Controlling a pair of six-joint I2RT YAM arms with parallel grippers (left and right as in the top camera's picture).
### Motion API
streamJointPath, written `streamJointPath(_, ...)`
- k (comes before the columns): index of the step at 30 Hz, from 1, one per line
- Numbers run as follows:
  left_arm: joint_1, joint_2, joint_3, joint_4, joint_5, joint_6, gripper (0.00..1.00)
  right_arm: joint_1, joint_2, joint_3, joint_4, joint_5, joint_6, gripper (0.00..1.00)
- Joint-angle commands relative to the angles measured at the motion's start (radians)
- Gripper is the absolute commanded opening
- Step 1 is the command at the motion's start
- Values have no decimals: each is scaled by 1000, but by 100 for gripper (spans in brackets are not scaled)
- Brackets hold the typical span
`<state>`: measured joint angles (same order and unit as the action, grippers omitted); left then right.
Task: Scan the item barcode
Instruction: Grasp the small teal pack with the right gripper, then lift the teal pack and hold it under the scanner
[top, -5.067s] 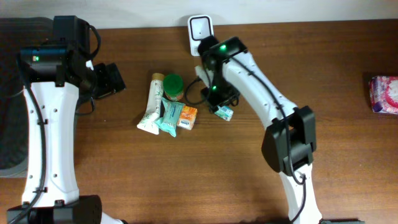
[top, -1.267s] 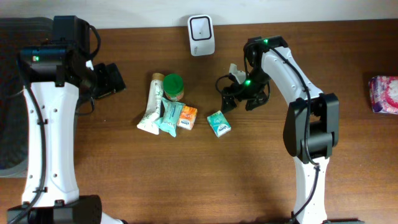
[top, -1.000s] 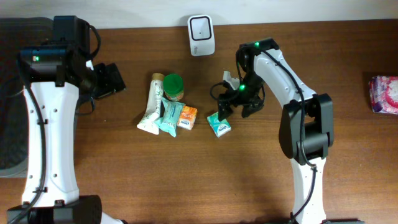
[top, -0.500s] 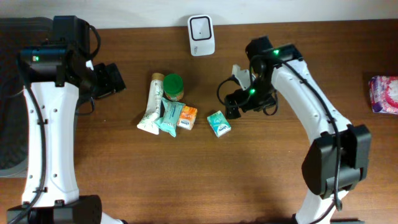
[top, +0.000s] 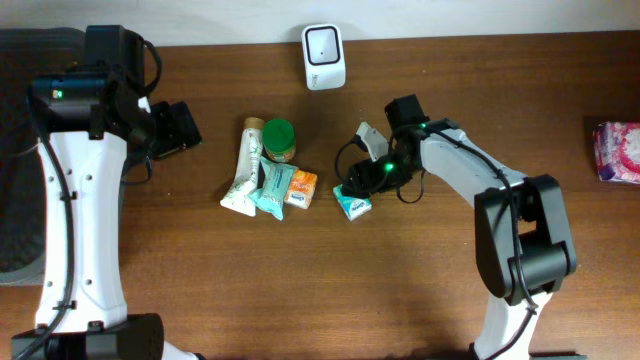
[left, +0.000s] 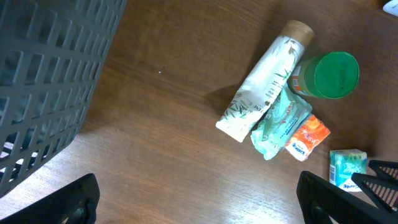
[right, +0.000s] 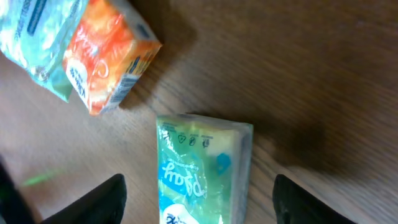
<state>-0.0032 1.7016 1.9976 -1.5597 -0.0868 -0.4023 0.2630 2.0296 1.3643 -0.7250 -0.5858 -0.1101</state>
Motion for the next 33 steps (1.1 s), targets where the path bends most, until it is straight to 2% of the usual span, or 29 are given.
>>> streamJointPath(1, 2, -18, 0, -1, -8, -8, 99, 5, 20, -7, -11, -31, -1, 62)
streamJointPath(2, 2, -18, 0, -1, -8, -8, 99, 5, 24, -7, -12, -31, -1, 61)
streamJointPath(3, 2, -18, 0, -1, -8, -9, 99, 5, 34, -7, -11, -31, -1, 53)
streamJointPath(7, 2, -18, 0, -1, -8, -8, 99, 5, 55, -32, -7, -31, 0, 52)
streamJointPath(13, 2, -18, 0, -1, -8, -8, 99, 5, 55, -36, -11, -32, 1, 24)
streamJointPath(14, 2, -18, 0, -1, -8, -8, 99, 4, 55, -36, -9, -32, 23, 11)
streamJointPath(15, 2, -18, 0, -1, -8, -8, 99, 4, 55, -36, -8, -35, 42, 4)
streamJointPath(18, 2, -18, 0, -1, -8, -8, 99, 4, 54, -28, -19, -120, 45, 4)
streamJointPath(22, 2, -18, 0, -1, -8, -8, 99, -24, 52, 97, -162, -264, 48, 4)
streamJointPath(25, 2, -18, 0, -1, -8, -8, 99, -100, 52, 199, -275, -414, 47, 4)
streamJointPath(28, 2, -18, 0, -1, -8, -8, 99, -165, 53, 206, -274, -578, 26, 4)
streamJointPath(30, 2, -18, 0, -1, -8, -8, 99, -190, 52, 206, -282, -697, -46, 4)
streamJointPath(33, 2, -18, 0, -1, -8, -8, 99, -197, 53, 206, -283, -798, -59, 4)
